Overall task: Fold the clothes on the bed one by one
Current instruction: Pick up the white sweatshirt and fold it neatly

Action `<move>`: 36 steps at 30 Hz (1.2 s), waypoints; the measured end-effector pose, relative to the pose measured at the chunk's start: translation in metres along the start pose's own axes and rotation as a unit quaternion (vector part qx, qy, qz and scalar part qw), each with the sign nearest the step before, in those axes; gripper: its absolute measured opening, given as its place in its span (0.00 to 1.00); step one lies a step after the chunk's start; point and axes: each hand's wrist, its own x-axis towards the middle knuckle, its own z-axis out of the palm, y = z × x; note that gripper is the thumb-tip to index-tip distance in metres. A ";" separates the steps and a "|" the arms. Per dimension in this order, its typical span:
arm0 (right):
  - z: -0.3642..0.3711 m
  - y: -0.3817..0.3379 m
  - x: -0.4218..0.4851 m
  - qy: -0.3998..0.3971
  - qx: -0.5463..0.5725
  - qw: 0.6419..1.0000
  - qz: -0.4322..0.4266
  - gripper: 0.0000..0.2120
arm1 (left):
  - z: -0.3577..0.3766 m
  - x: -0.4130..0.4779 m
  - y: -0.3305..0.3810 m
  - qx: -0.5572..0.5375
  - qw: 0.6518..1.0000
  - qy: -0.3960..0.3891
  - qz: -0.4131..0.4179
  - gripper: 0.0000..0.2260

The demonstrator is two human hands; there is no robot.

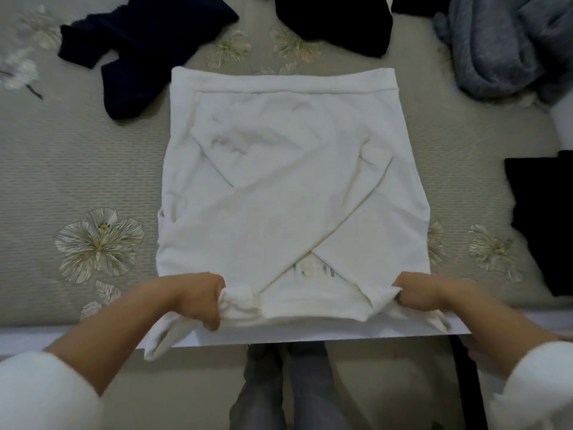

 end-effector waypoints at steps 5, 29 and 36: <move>0.026 0.008 -0.018 -0.175 -0.031 0.983 0.048 0.06 | 0.022 -0.008 0.019 -0.035 0.983 -0.179 0.013 0.04; -0.236 -0.003 0.092 0.385 0.025 0.922 -0.026 0.07 | -0.223 0.054 -0.028 -0.019 0.912 0.398 -0.101 0.09; -0.270 0.000 0.126 0.435 0.072 0.898 0.002 0.06 | -0.235 0.077 -0.027 -0.060 0.789 0.587 -0.172 0.04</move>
